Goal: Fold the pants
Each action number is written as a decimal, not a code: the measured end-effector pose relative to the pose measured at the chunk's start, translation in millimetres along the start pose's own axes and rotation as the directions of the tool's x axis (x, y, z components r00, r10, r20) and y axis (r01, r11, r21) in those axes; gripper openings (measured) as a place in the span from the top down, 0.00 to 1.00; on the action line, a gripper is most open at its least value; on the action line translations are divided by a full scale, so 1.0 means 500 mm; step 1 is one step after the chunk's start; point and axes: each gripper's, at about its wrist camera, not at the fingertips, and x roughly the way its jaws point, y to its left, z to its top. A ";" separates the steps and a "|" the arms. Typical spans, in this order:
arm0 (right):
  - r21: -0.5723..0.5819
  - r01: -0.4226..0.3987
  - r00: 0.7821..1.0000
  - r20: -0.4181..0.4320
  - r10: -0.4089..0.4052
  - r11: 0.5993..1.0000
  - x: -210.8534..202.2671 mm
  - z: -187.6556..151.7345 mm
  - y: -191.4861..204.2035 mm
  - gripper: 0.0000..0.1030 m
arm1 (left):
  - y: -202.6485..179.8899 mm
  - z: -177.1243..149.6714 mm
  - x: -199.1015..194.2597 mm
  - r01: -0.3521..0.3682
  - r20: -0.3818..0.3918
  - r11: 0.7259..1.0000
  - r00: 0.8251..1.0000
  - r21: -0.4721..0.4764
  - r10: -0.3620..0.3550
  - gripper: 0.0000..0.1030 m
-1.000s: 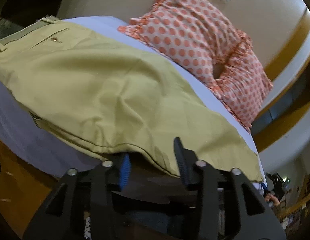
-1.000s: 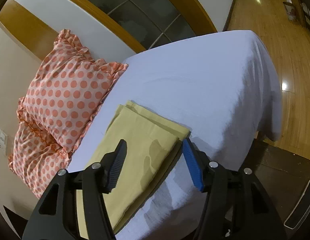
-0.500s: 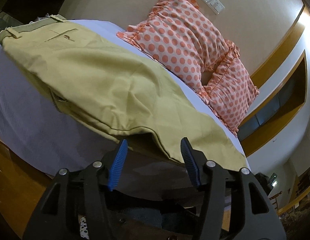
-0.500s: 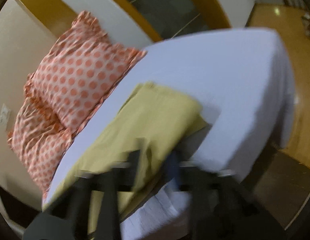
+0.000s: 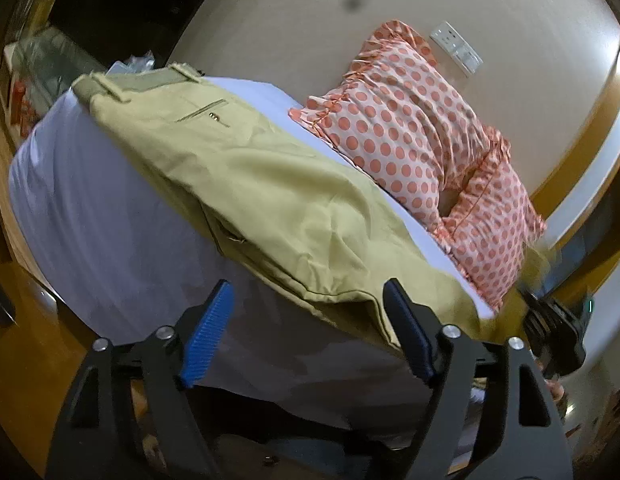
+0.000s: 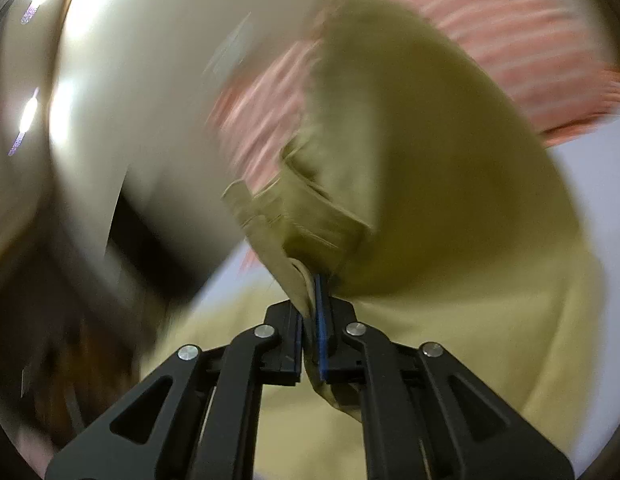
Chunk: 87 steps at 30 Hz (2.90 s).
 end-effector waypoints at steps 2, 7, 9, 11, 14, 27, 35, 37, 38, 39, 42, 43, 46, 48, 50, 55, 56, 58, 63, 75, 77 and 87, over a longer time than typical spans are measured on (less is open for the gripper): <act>-0.131 -0.036 0.981 -0.193 0.010 0.991 0.089 -0.052 0.074 0.75 | -0.010 -0.004 0.002 -0.008 -0.012 0.999 1.000 0.050 0.009 0.20; -0.218 -0.019 0.976 -0.216 -0.029 0.976 0.101 -0.103 0.117 0.20 | -0.037 -0.025 0.029 -0.017 -0.081 0.979 0.996 0.205 0.034 0.16; -0.173 0.000 0.985 -0.171 -0.030 0.985 0.080 -0.087 0.096 0.19 | -0.045 -0.034 0.049 0.000 -0.114 0.972 0.993 0.234 0.027 0.15; -0.126 0.038 0.988 -0.143 -0.056 0.991 0.066 -0.074 0.071 0.17 | -0.052 -0.038 0.070 0.007 -0.134 0.969 0.991 0.247 0.027 0.15; -0.063 0.055 0.987 -0.150 -0.064 0.997 0.063 -0.077 0.041 0.17 | -0.050 -0.033 0.095 -0.014 -0.137 0.974 0.989 0.226 0.046 0.15; -0.022 0.046 0.983 -0.179 -0.049 0.999 0.095 -0.089 0.022 0.14 | 0.049 0.113 0.084 -0.032 0.033 0.994 0.999 -0.109 0.036 0.19; 0.002 0.043 0.985 -0.170 -0.042 0.999 0.089 -0.092 0.005 0.13 | 0.202 0.181 0.104 0.022 0.077 0.897 0.997 -0.441 0.013 0.77; 0.006 0.039 0.986 -0.164 -0.038 0.999 0.083 -0.091 0.000 0.13 | 0.195 0.188 0.103 -0.046 0.041 0.911 0.997 -0.410 0.068 0.89; 0.009 0.038 0.987 -0.155 -0.036 0.999 0.077 -0.089 -0.004 0.13 | 0.175 0.196 0.103 -0.101 0.019 0.926 0.993 -0.364 0.116 0.91; 0.011 0.040 0.988 -0.148 -0.038 0.999 0.072 -0.086 -0.008 0.13 | 0.145 0.207 0.105 -0.162 0.002 0.940 0.985 -0.299 0.171 0.91; 0.024 0.053 0.992 -0.120 -0.050 0.998 0.048 -0.074 -0.028 0.13 | 0.016 0.255 0.101 -0.269 0.037 0.960 0.961 -0.072 0.273 0.92; 0.034 0.066 0.993 -0.101 -0.062 0.997 0.035 -0.068 -0.039 0.13 | -0.053 0.271 0.100 -0.279 0.067 0.960 0.959 0.030 0.277 0.92; 0.079 0.117 0.993 -0.034 -0.115 0.990 -0.014 -0.043 -0.077 0.13 | -0.253 0.267 0.118 -0.254 0.130 0.910 0.966 0.327 0.223 0.92; 0.126 0.167 0.985 0.029 -0.172 0.978 -0.061 -0.030 -0.109 0.13 | -0.384 0.215 0.140 -0.185 0.128 0.823 0.982 0.537 0.137 0.91; 0.169 0.220 0.967 0.092 -0.238 0.961 -0.115 -0.017 -0.140 0.13 | -0.505 0.110 0.175 -0.036 0.022 0.686 0.999 0.727 0.030 0.90; 0.263 0.284 0.930 0.160 -0.332 0.922 -0.209 -0.004 -0.204 0.12 | -0.584 -0.153 0.259 0.204 -0.234 0.384 0.972 0.900 0.033 0.90; 0.273 0.281 0.931 0.154 -0.330 0.920 -0.215 -0.004 -0.214 0.12 | -0.581 -0.170 0.271 0.231 -0.268 0.379 0.962 0.896 0.047 0.90; 0.289 0.255 0.946 0.122 -0.299 0.923 -0.210 -0.002 -0.229 0.12 | -0.572 -0.204 0.292 0.278 -0.328 0.378 0.942 0.883 0.072 0.89; 0.306 0.194 0.979 -0.005 -0.203 0.932 -0.136 0.006 -0.250 0.13 | -0.567 -0.234 0.267 0.225 -0.260 0.299 0.962 0.927 0.081 0.76; 0.213 0.179 0.974 -0.178 -0.142 0.961 -0.027 0.007 -0.244 0.49 | -0.425 0.049 0.216 0.213 -0.262 0.737 0.964 0.642 -0.051 0.24; 0.254 0.154 0.979 -0.170 -0.112 0.955 -0.027 0.008 -0.262 0.51 | -0.374 0.098 0.282 0.152 -0.298 0.821 0.954 0.550 0.023 0.24; 0.393 -0.042 0.980 -0.161 0.114 0.919 -0.005 0.001 -0.308 0.83 | -0.333 0.110 0.464 0.203 -0.552 0.896 0.832 0.396 0.055 0.59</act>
